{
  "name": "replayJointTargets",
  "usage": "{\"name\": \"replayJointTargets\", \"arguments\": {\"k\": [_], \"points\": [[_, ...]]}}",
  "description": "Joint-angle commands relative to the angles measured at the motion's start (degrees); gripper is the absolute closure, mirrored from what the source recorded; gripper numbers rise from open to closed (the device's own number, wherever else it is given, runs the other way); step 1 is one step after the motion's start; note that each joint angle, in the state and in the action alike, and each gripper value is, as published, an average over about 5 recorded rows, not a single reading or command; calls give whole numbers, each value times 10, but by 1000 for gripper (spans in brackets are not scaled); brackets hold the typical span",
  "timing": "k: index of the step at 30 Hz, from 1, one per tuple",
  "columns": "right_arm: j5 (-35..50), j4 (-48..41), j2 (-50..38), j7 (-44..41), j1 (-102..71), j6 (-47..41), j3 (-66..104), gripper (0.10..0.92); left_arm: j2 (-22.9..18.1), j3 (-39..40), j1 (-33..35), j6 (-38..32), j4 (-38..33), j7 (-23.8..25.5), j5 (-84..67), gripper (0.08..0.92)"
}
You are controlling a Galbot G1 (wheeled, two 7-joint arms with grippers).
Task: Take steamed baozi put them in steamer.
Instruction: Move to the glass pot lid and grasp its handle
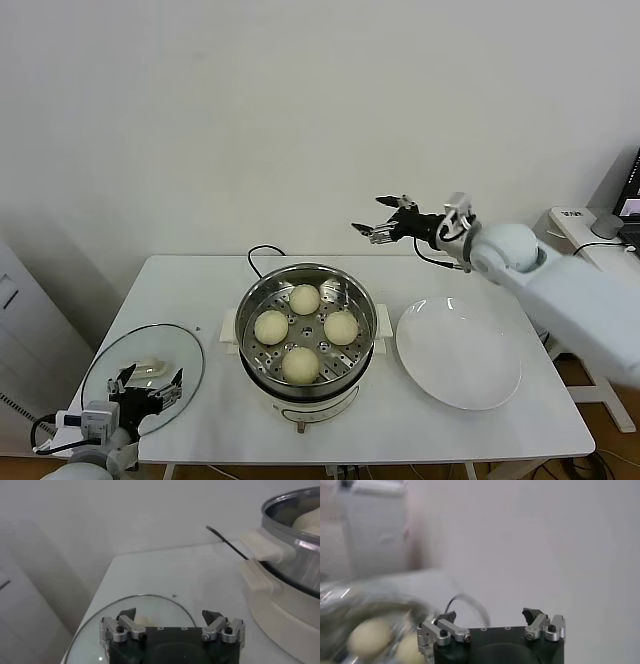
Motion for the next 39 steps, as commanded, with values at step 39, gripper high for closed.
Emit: {"name": "replayJointTargets", "arguments": {"k": [39], "points": [[-301,45,310,6,-633,135,626,203,-24,-57,9,-344,222,42,899,177]]}}
